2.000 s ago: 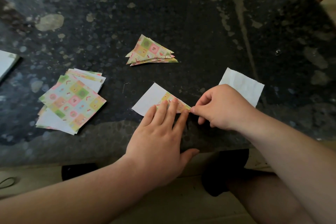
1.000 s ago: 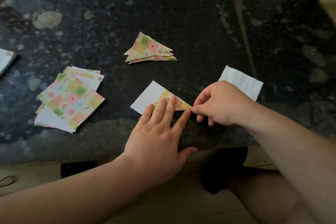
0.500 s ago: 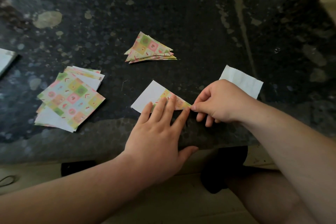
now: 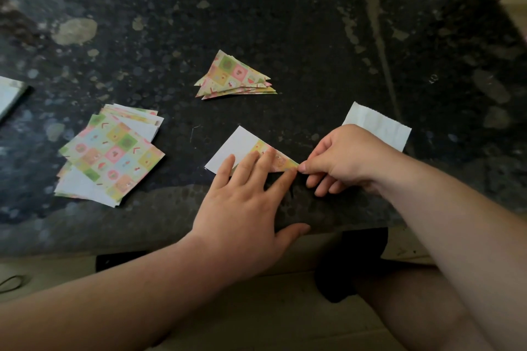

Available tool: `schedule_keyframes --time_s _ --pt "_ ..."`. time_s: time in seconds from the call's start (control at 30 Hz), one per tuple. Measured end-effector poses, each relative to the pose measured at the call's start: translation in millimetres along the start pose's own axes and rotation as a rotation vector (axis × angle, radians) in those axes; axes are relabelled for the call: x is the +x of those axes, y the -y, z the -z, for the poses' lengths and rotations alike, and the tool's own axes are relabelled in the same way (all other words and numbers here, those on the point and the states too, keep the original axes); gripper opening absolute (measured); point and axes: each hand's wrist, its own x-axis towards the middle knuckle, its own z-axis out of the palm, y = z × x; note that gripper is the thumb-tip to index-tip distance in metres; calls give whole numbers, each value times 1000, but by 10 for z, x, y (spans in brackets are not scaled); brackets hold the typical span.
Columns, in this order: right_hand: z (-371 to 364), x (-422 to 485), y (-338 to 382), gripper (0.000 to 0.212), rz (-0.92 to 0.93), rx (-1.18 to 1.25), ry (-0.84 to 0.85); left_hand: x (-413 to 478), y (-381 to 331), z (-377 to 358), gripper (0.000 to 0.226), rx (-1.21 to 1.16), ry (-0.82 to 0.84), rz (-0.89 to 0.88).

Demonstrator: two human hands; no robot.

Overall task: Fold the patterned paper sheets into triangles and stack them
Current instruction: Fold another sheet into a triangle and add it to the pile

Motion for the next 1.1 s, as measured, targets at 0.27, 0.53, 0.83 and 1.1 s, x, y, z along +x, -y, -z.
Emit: schedule_keyframes --time_s 0.27,0.53,0.83,1.1 --pt "43 -21 -29 7 24 12 37 -17 7 -14 88 -1 31 -4" --pt "131 -63 -82 19 53 -23 83 -30 27 30 90 -20 17 -7" --pt "84 -60 -109 21 141 -82 32 -8 17 -2 88 -27 26 1" --pt "75 -57 -95 25 143 -52 14 -15 20 -44 89 -27 9 -10"
